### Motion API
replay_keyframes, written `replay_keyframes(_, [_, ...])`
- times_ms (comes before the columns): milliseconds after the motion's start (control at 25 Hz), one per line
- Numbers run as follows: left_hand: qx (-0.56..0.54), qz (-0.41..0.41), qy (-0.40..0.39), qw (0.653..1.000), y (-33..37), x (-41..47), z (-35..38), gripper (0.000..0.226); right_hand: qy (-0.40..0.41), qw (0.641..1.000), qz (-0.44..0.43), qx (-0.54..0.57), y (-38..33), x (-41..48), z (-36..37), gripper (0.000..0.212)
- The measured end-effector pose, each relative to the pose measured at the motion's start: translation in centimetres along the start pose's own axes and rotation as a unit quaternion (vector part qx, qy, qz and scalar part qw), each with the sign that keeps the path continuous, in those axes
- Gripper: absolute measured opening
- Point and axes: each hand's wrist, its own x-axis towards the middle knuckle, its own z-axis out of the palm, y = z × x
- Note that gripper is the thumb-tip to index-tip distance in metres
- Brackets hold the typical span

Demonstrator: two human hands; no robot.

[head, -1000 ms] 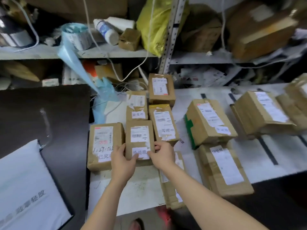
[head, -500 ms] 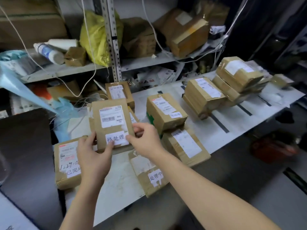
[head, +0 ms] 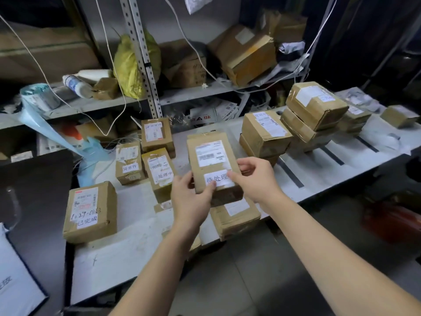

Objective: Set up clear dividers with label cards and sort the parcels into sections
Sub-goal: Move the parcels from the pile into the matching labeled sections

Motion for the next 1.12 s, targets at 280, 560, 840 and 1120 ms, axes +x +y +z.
replay_keyframes(280, [0.018,-0.052,0.006,0.998,-3.3,-3.3,6.4,0.042,-0.042,0.998,0.039,-0.023,6.6,0.7,-4.1,0.038])
replay_keyframes(560, [0.064,-0.061,0.001,0.996,-5.6,-3.4,7.6,0.041,-0.059,0.995,0.073,-0.02,9.6,1.2,-2.7,0.045])
replay_keyframes(840, [0.1,-0.052,-0.062,0.992,-6.4,-2.1,6.1,0.056,-0.051,0.992,0.071,-0.093,9.5,2.1,-2.2,0.05])
replay_keyframes(1120, [0.339,-0.011,-0.089,0.937,-9.5,1.6,-4.1,0.058,-0.077,0.917,-0.072,-0.385,4.8,2.6,0.3,0.06])
